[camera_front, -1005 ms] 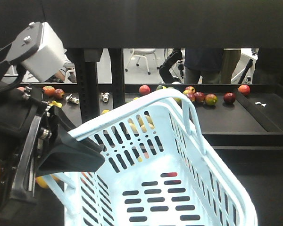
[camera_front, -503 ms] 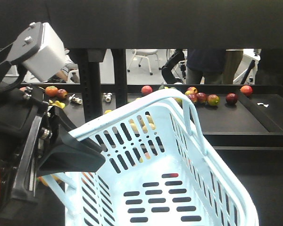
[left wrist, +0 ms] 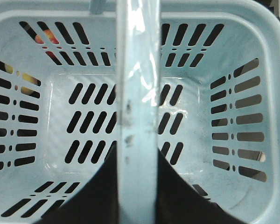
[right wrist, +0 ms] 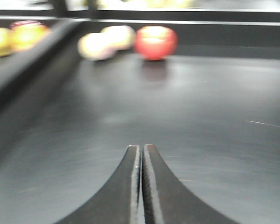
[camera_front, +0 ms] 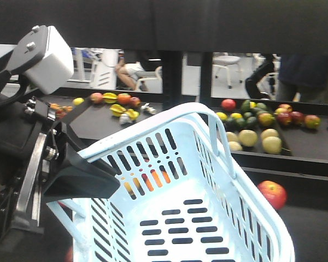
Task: Pick three apples into basket with both arms
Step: 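Drive the base away from the table carrying the basket in the left gripper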
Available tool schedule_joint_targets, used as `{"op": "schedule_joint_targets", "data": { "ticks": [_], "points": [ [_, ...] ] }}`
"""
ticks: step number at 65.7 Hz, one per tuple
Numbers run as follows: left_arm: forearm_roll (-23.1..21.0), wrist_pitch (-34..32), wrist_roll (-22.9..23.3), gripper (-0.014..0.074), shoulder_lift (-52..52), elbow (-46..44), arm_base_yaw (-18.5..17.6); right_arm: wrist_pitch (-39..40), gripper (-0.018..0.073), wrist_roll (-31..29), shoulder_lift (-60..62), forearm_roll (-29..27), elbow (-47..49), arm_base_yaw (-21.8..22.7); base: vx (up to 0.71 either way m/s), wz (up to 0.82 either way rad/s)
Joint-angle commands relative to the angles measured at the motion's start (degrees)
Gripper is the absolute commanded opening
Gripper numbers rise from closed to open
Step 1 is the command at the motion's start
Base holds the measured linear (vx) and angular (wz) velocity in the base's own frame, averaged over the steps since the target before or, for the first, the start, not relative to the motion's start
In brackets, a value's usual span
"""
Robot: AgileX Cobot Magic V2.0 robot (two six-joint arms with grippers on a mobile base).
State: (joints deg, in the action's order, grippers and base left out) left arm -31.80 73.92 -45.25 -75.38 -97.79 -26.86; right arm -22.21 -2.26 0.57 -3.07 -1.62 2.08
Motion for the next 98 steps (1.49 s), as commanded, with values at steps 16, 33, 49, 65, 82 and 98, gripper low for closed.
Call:
{"op": "schedule_joint_targets", "data": {
  "ticks": [16,33,49,65,82,98],
  "points": [
    [-3.4,-3.6,0.5,-0.0008,1.5,-1.9,-0.2,4.1,-0.0004,-0.4,0.5,0.1,0.2,0.4,-0.15,0.42],
    [-3.4,-3.6,0.5,-0.0008,1.5,-1.9,-0.2,4.1,-0.0004,-0.4,0.5,0.1,0.2,0.4,-0.15,0.40],
    [-3.4,-3.6,0.5,-0.0008,1.5,-1.9,-0.2,4.1,-0.0004,-0.4,0.5,0.1,0.2,0.4,-0.15,0.55],
    [-3.4,-3.6,0.5,-0.0008,1.5,-1.9,-0.2,4.1,-0.0004,-0.4,0.5,0.1,0.2,0.4,-0.16,0.70],
    [-3.4,-3.6,0.5,-0.0008,1.5,-1.9,-0.2,4.1,-0.0004,-0.4,0.5,0.1,0.2,0.4,-0.15,0.66],
    [-3.4,-3.6,0.5,-0.0008,1.5,-1.9,-0.2,4.1,-0.0004,-0.4,0.5,0.1,0.2,0.4,-0.13,0.56]
  ]
}}
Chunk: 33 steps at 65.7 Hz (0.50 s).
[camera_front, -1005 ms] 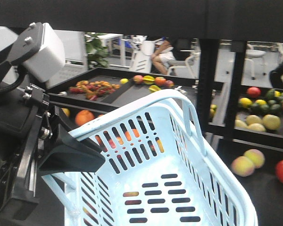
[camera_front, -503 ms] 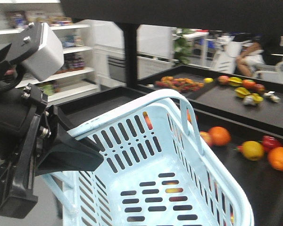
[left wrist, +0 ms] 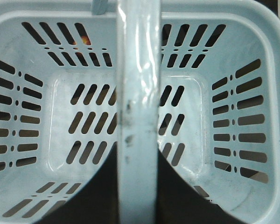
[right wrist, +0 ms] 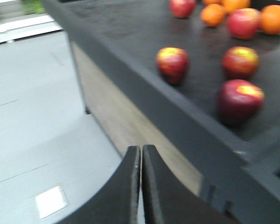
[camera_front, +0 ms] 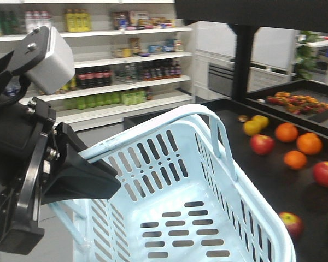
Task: Pick three apples into basket with both arms
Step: 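Drive the base away from the table carrying the basket in the left gripper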
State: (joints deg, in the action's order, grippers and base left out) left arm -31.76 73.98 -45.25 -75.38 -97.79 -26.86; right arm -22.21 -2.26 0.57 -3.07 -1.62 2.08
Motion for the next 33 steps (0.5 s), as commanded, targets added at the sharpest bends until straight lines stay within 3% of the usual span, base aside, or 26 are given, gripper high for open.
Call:
{"op": "schedule_joint_targets", "data": {
  "ticks": [1,33],
  "points": [
    [-3.4,-3.6,0.5,-0.0008,1.5,-1.9,-0.2,4.1,-0.0004,-0.4,0.5,0.1,0.2,0.4,-0.11,0.55],
    [-3.4,-3.6,0.5,-0.0008,1.5,-1.9,-0.2,4.1,-0.0004,-0.4,0.5,0.1,0.2,0.4,-0.07,0.53]
  ]
}}
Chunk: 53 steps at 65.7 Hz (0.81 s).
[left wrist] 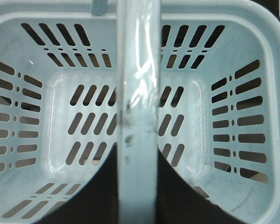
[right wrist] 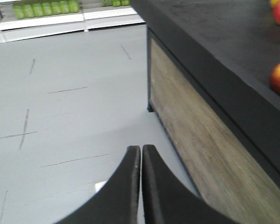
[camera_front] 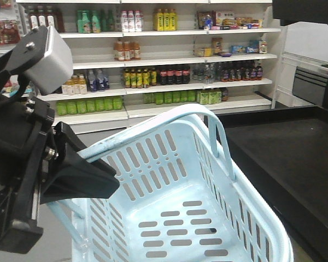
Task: Pick three apples into basket with both arms
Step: 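Drive the base away from the table carrying the basket in the left gripper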
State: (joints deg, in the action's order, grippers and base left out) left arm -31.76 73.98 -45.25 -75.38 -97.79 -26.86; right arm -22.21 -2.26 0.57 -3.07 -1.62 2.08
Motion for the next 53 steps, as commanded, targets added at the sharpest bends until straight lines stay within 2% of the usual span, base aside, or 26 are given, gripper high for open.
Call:
{"op": "schedule_joint_targets", "data": {
  "ticks": [1,53],
  "points": [
    [-3.4,-3.6,0.5,-0.0008,1.5,-1.9,-0.2,4.1,-0.0004,-0.4,0.5,0.1,0.2,0.4,-0.03,0.37],
    [-3.4,-3.6,0.5,-0.0008,1.5,-1.9,-0.2,4.1,-0.0004,-0.4,0.5,0.1,0.2,0.4,0.07,0.19]
  ]
}}
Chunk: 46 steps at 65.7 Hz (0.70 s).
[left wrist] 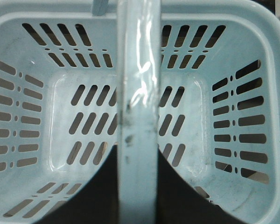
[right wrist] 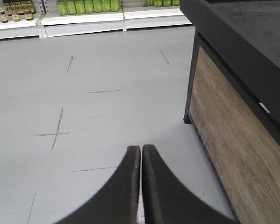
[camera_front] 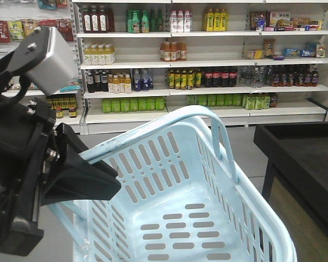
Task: Pick three apples into basket with both arms
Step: 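Drive the base away from the table carrying the basket in the left gripper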
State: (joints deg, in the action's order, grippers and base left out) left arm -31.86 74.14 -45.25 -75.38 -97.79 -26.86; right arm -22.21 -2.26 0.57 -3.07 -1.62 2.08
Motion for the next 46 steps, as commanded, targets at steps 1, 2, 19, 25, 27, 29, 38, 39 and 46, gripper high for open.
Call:
{"op": "schedule_joint_targets", "data": {
  "ticks": [1,2,19,25,27,29,38,39,46],
  "points": [
    [-3.3,-3.8,0.5,-0.0008,1.5,-1.9,-0.2,4.1,-0.0004,-0.4,0.5,0.1,0.2,0.4,0.17,0.10],
    [-3.3,-3.8,0.5,-0.0008,1.5,-1.9,-0.2,4.1,-0.0004,-0.4,0.5,0.1,0.2,0.4,0.17,0.10],
    [-3.3,-3.8,0.5,-0.0008,1.5,-1.9,-0.2,4.1,-0.0004,-0.4,0.5,0.1,0.2,0.4,0.22,0.04],
    [-3.3,-3.8,0.5,-0.0008,1.5,-1.9,-0.2,4.1,-0.0004,-0.4,0.5,0.1,0.2,0.4,0.27,0.00],
    [-3.3,-3.8,0.5,-0.0008,1.5,-1.9,-0.2,4.1,-0.0004,-0.4,0.5,0.1,0.2,0.4,0.28,-0.01],
    [-3.3,-3.8,0.5,-0.0008,1.5,-1.9,-0.2,4.1,-0.0004,-0.4,0.5,0.1,0.2,0.4,0.29,-0.01],
    [-3.3,-3.8,0.5,-0.0008,1.5,-1.9,-0.2,4.1,-0.0004,-0.4,0.5,0.1,0.2,0.4,0.30,0.00],
    [-3.3,-3.8,0.5,-0.0008,1.5,-1.9,-0.2,4.1,-0.0004,-0.4,0.5,0.1,0.2,0.4,0.30,0.01],
    [-3.3,-3.8,0.5,-0.0008,1.5,-1.9,-0.2,4.1,-0.0004,-0.4,0.5,0.1,0.2,0.4,0.31,0.04]
  ]
}}
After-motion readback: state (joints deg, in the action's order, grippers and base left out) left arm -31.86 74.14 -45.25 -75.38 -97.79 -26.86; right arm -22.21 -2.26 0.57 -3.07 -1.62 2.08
